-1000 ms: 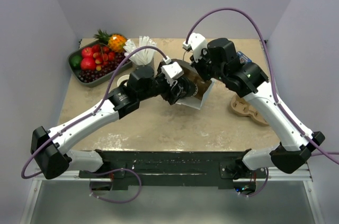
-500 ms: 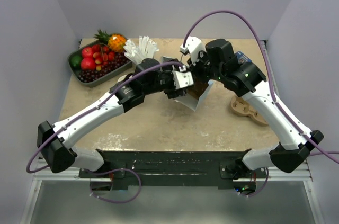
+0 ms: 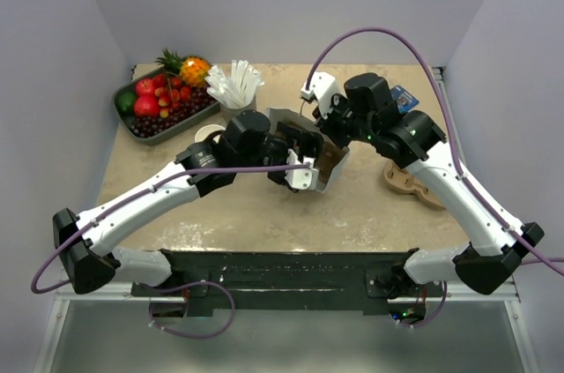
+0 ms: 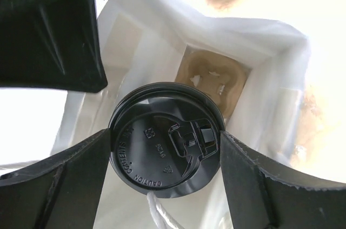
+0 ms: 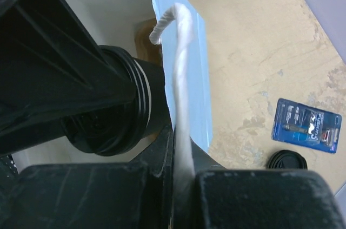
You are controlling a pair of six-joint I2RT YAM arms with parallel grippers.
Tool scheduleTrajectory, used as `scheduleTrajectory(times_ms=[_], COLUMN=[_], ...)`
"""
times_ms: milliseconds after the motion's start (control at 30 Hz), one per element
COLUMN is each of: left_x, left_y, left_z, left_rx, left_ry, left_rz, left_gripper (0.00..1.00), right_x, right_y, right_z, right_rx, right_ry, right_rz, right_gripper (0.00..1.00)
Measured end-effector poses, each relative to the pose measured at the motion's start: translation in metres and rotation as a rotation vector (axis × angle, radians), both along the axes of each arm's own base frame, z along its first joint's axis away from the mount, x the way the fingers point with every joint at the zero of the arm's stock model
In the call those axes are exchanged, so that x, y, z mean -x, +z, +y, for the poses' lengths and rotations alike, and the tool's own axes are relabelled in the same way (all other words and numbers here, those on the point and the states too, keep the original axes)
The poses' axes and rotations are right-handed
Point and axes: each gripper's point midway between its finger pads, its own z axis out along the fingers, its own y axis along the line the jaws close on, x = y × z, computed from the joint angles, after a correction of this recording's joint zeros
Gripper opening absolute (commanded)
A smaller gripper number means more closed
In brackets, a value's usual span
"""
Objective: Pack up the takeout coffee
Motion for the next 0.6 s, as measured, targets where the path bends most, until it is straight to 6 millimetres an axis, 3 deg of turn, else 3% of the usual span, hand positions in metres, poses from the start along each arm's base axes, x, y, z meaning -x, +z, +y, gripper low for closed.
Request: scheduleTrajectory(times_ms=[300, 600], left_x=[0.014, 0.006], left_y=[0.016, -0.014], left_z=[-0.005, -0.005], left_rx=[-0.088, -0.287], left_ry=[-0.147, -0.195], left_rz=[-0.06, -0.046], left_gripper=[0.0, 0.0], right_x=[0.009, 0.017], right_y=[-0.006, -0.001], right_z=[0.007, 0.005], right_rx=[0.004, 0.002], right_ry=[0.08, 0.109], right_rz=[0.015, -0.007], right_gripper=[0.0, 0.0])
